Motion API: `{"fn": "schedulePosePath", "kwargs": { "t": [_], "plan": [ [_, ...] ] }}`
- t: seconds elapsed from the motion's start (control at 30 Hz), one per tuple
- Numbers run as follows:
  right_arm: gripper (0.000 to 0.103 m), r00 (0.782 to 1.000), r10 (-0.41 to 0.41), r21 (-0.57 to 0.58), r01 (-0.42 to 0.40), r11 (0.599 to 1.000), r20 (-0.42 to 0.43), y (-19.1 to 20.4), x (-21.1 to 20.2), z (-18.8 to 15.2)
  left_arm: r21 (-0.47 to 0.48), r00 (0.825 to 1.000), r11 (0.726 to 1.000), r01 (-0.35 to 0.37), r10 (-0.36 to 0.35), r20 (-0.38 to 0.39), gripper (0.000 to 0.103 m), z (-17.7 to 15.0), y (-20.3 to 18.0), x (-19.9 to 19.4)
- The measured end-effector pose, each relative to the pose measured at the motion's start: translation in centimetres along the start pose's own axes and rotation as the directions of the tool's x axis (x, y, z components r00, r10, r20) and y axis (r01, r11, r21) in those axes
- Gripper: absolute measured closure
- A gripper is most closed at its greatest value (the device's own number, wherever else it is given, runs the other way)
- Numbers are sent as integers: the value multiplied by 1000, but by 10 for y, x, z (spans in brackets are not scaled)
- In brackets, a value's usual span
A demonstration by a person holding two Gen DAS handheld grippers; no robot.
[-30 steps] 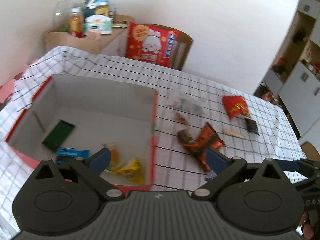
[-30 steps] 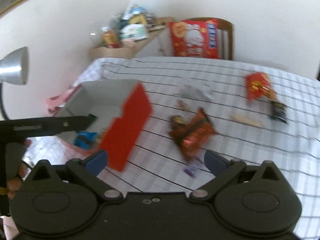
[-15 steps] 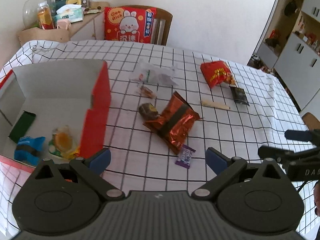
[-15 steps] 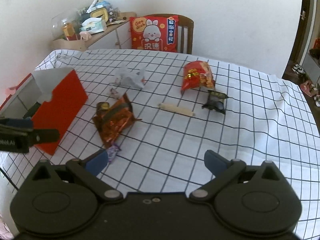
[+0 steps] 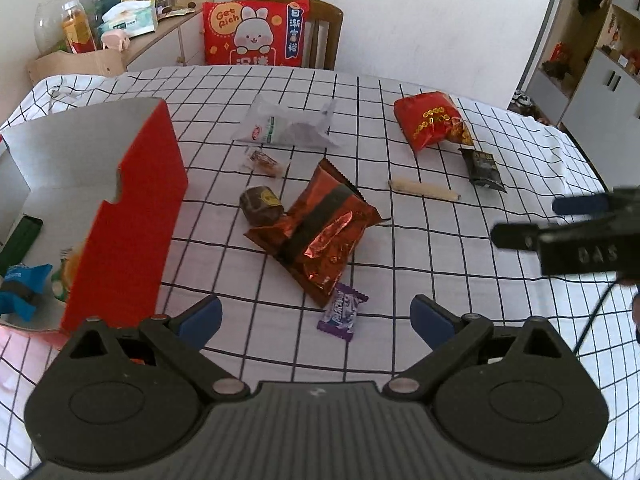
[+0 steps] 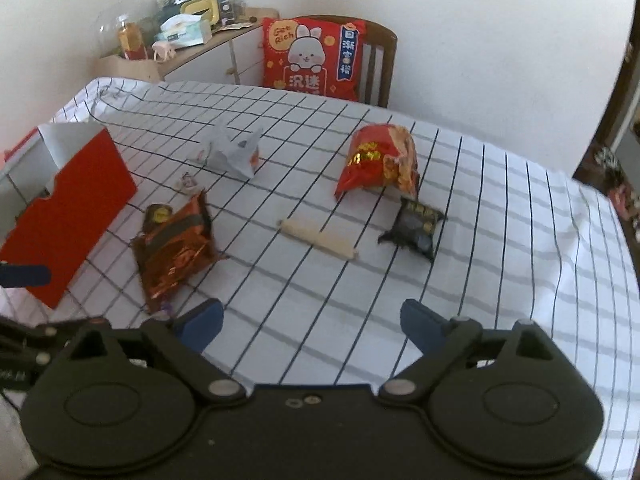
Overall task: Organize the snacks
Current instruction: 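Withdraw both tools from the box toward the remaining snacks, then grasp the purple candy with the left tool while the right tool grasps the black snack pack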
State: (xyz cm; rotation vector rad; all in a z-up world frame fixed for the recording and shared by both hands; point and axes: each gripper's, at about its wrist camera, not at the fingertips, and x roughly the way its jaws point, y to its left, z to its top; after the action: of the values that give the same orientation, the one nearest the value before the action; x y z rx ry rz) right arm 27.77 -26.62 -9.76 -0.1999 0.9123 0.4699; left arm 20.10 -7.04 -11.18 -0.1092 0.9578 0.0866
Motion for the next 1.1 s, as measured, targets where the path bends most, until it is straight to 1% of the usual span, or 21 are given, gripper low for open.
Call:
{"fn": "schedulePosePath", "kwargs": {
  "t": [0.07,0.13,0.27,0.33,0.47,0.53,0.6,0.67,0.77,0.8,0.87,1.0,1.07,1.1],
  "plan": [
    [8,999,-35,-8,35,999,11,-7,9,6,-12,1000,1000,-10,10,-7,2,0,-2,6],
    [8,998,-67,19,67,998,18,-17,18,12,-21,1000,1000,-14,14,-9,4,-1,-4,10],
    [8,992,-125,82,122,989,31,-37,35,24,-5,999,1000,-17,16,-41,17,-4,-9,22],
    [8,990,-136,110,133,985,29,-45,43,29,10,998,1000,-13,14,-60,21,-5,-11,28],
    [9,989,-145,176,140,974,15,-60,59,37,38,994,999,3,1,-110,37,-6,-14,43],
    [13,988,-157,203,153,967,4,-65,66,39,49,992,999,16,-10,-126,40,-6,-16,49],
    [14,987,-162,226,159,961,-4,-69,74,42,65,992,998,18,-10,-128,40,-4,-18,53],
    [19,987,-163,249,161,955,-12,-71,82,44,68,991,997,28,-19,-129,43,-3,-19,57],
    [21,984,-177,273,178,945,-28,-74,92,47,89,989,995,38,-25,-143,46,-3,-21,62],
    [23,983,-181,282,183,942,-33,-75,94,47,98,989,995,37,-22,-147,47,-4,-22,64],
    [25,981,-190,303,195,933,-48,-78,100,47,111,988,993,45,-28,-151,53,-5,-24,66],
    [29,980,-186,335,198,921,-68,-83,109,45,135,990,990,36,-16,-141,58,-5,-27,68],
    [34,980,-182,337,197,921,-75,-84,112,44,141,991,989,34,-15,-136,68,-4,-28,69],
    [38,980,-183,337,198,921,-77,-83,112,44,143,991,989,32,-13,-133,71,-4,-28,69]
  ]
}}
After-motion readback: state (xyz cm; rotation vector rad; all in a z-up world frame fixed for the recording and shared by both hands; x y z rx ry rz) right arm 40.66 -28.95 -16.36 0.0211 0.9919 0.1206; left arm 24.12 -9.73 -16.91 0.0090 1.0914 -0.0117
